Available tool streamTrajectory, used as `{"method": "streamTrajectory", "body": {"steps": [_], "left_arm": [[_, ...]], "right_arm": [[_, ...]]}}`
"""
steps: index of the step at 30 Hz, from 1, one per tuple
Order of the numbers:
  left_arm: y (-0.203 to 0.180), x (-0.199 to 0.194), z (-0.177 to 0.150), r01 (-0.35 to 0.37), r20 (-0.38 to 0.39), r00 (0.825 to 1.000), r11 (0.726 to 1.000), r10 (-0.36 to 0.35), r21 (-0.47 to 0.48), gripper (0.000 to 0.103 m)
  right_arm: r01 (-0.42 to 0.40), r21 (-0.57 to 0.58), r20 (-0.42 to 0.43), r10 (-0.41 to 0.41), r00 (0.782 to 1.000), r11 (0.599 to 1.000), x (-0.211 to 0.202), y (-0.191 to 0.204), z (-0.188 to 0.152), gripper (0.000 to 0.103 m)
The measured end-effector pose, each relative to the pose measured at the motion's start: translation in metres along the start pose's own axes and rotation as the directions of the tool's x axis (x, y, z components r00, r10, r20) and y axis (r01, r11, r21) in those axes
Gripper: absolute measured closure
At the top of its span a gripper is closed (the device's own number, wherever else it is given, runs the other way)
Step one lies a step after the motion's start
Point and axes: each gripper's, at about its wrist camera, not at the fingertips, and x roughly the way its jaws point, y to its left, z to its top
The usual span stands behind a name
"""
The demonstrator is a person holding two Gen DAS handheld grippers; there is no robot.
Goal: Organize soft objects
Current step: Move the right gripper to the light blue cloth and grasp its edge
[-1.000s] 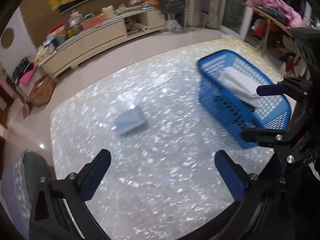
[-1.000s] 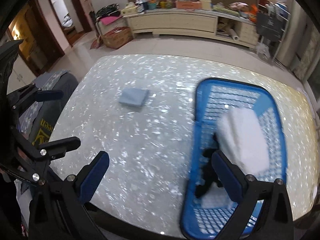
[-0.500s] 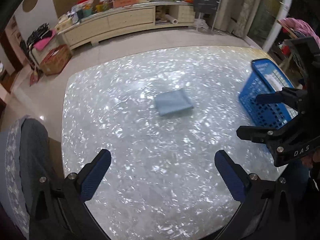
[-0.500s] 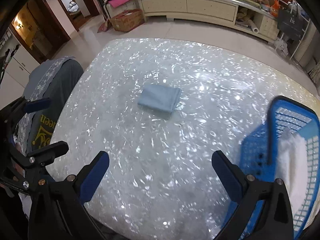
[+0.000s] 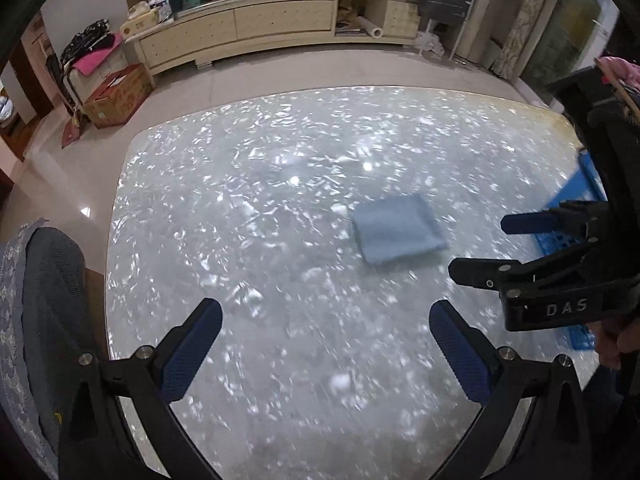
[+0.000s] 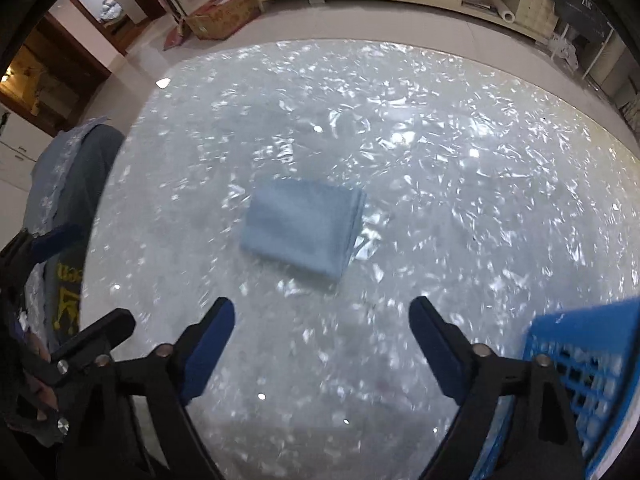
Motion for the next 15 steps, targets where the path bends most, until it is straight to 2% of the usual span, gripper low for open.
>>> {"method": "streamTrajectory", "body": {"steps": [3,4,5,9,13,15], "left_arm": [[0.007,0.015,0.007,-0.010,-0.002,1.000,1.000,0.010,-0.013,0.000],[0.009,0.020,0.009,-0.015,-0.004,1.000,1.000,0.015,-0.015,0.000],[0.009,0.022,0.009,-0.019,-0.005,1.000,1.000,0.019,-0.015,0.000],[0.015,0.041,0.013,-0.031,-0.016,0.999,0.999,0.031,-0.015,0.000],[0.021,0.056,0.015,-0.036,-0.023,0.999,0.999,0.035,-0.014,0.000],[0.021,0.058,0.014,-0.032,-0.025,0.999,0.999,0.032,-0.014,0.000]], "right_arm": [[-0.012,0.020,-0.026,0.012,1.000,1.000,0.020,0.000,0.012,0.023],[-0.018,0.025,-0.031,0.019,0.999,1.000,0.025,-0.001,0.016,0.034],[-0.021,0.031,-0.038,0.022,0.999,0.999,0.029,-0.001,0.019,0.040],[-0.039,0.056,-0.063,0.042,0.997,0.998,0.046,-0.002,0.028,0.040],[-0.028,0.058,-0.072,0.032,0.997,0.998,0.057,0.003,0.033,0.056],[-0.020,0.051,-0.068,0.023,0.997,0.999,0.060,0.007,0.036,0.067]]}}
